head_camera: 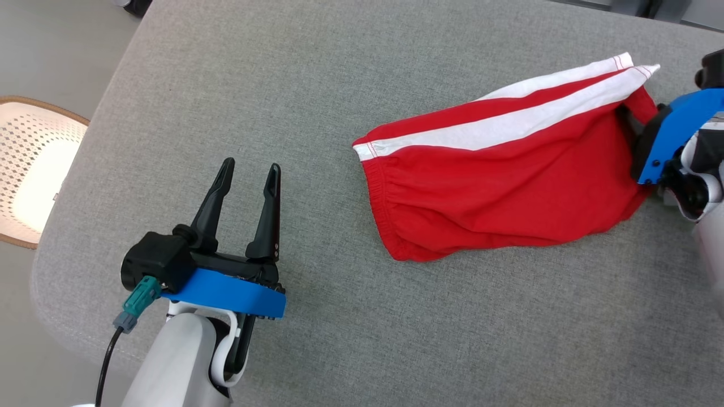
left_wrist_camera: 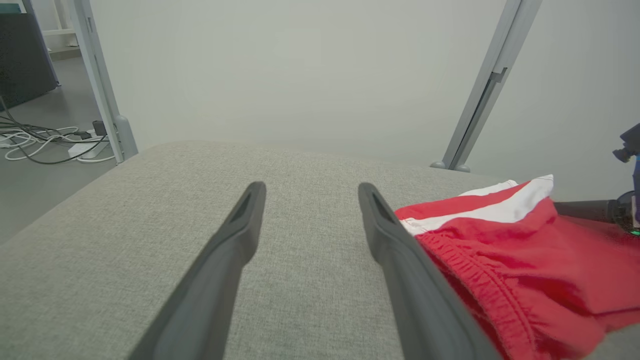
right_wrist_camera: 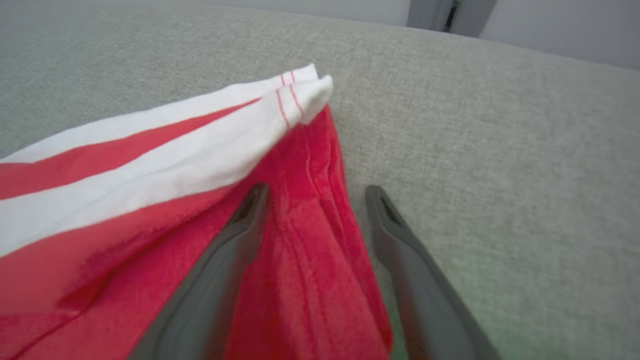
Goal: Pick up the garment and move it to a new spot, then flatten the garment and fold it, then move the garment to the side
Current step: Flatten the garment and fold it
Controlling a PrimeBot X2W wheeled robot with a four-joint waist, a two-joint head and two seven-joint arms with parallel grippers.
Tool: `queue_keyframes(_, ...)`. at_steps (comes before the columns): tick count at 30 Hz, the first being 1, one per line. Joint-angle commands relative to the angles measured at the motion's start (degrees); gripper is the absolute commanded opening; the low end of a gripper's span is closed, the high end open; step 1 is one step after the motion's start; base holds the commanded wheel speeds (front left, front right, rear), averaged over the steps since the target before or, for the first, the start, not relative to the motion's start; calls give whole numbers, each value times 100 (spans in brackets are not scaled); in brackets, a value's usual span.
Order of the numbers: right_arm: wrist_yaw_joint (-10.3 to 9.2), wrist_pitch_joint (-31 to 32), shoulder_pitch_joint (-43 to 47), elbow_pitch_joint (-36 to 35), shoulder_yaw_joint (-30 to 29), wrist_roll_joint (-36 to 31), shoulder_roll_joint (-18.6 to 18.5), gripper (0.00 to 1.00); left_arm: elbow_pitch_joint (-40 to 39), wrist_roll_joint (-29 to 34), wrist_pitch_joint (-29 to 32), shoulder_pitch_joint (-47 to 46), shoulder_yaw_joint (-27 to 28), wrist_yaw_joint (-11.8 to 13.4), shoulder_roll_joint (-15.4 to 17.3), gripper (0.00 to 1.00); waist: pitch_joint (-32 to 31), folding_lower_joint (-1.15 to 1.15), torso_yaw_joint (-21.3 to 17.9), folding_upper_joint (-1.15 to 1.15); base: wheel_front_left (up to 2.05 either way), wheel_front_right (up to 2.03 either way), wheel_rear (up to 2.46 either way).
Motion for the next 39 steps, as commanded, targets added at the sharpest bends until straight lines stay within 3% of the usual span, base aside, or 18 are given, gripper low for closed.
queue_keyframes(1, 19, 221, 164, 221, 126, -80, 228, 100, -24, -24, -12, 67, -17, -43, -7, 100, -19, 0, 6, 0, 0, 0, 0)
queue_keyframes(2, 23, 268, 184, 244, 192, -132, 278, 46, -28, -41, -12, 71, -13, -43, -12, 100, -34, 0, 4, 0, 0, 0, 0)
queue_keyframes(4, 25, 253, 261, 231, 247, -157, 311, 0, -29, -40, -12, 97, -8, -43, -3, 100, -78, 0, -18, 0, 0, 0, 0)
queue_keyframes(15, 8, -726, 776, -407, -100, -35, -37, 0, -47, -59, -12, 285, -24, -43, 257, 100, -489, 0, -519, 0, 0, 0, 0)
queue_keyframes(23, 10, -1010, 1365, -727, -1088, -609, -275, 0, -133, -34, -13, 399, -35, -43, 344, 100, -788, 0, -938, 0, 0, 0, 0)
queue_keyframes(31, 10, -685, 1750, -1511, -1905, -1493, 53, 0, -106, -60, -13, 398, -47, -42, 410, 100, -959, 0, -1087, 0, 0, 0, 0)
queue_keyframes(39, 10, 151, 2000, -2818, -1623, -1963, 826, 0, -40, -96, -13, 426, -121, -42, 400, 100, -1078, 0, -1047, 0, 0, 0, 0)
